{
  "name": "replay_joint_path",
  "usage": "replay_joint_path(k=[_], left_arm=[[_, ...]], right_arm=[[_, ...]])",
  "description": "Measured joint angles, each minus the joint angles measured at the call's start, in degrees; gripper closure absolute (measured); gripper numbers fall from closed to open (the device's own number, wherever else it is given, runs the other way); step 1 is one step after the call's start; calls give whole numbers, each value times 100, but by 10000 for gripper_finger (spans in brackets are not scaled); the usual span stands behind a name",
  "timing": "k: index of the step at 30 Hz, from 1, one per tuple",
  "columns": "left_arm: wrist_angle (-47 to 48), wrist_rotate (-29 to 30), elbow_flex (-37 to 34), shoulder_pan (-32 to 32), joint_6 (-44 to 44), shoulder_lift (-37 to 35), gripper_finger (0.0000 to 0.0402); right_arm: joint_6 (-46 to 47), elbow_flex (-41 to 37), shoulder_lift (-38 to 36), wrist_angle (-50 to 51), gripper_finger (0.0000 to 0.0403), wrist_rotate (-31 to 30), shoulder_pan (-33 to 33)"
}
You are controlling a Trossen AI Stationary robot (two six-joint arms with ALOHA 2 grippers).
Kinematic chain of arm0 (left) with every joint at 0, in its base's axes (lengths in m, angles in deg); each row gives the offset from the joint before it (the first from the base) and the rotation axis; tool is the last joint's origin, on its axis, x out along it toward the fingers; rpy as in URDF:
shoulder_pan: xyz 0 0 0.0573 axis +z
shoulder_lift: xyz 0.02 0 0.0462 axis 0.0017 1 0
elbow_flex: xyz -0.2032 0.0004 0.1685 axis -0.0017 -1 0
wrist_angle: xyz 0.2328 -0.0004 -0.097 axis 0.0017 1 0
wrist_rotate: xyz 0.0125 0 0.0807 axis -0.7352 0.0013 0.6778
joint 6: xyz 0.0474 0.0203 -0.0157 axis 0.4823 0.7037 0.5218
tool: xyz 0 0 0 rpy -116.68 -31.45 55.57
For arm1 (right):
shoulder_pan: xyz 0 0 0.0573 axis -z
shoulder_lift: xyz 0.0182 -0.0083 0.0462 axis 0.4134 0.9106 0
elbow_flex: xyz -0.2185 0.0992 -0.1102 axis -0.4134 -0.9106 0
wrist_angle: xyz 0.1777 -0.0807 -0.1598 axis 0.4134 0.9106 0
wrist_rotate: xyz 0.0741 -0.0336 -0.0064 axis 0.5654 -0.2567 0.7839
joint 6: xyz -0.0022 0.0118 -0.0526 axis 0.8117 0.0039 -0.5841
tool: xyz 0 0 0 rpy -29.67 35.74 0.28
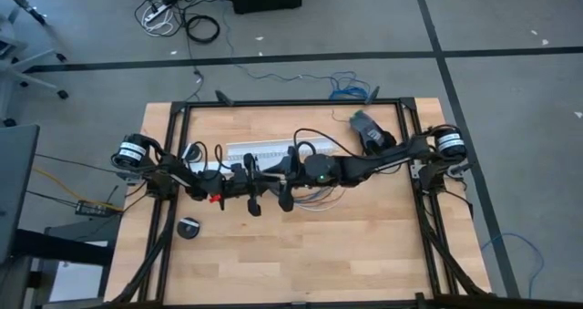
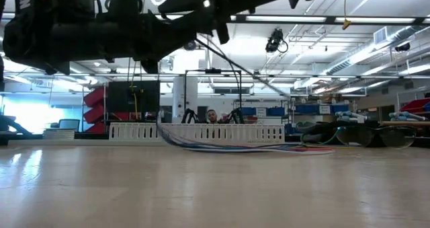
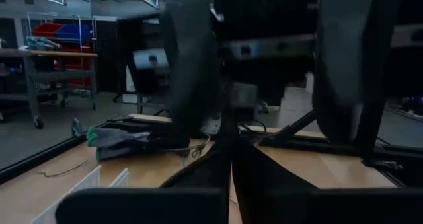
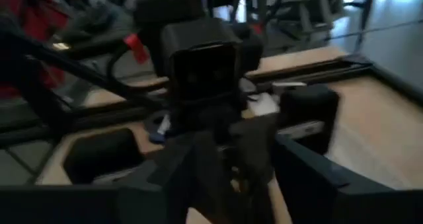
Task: Ziptie cables
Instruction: Wrap the colored wires together using a zip tie
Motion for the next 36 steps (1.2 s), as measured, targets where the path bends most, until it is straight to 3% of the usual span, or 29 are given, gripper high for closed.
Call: replay_joint_path(k=[6,12,17,22,26,32,36], left_arm=[[266,-20,0,-9,-56,-2,401],[722,-58,-1,-11,-379,-2,401],[1278,-90,-5,-11,-838,-4,402],[2189,-820,-11,-5,-1533,-4,401],[2524,-1321,-11,-7,-1923,-4,401],[2523,-1535,-11,27,-2087,-4,401],[2064,-1470,-4,77,-1999,-3,401]], right_arm=[[-261,0,-311,76,162,-155,5],[-378,0,-519,599,151,-854,51],[234,0,-535,1376,159,-464,105],[492,0,-533,1918,167,-407,-53],[655,0,-533,2290,171,251,-205],[914,0,-473,2696,178,856,-560],[1038,4,-173,2494,187,707,-802]])
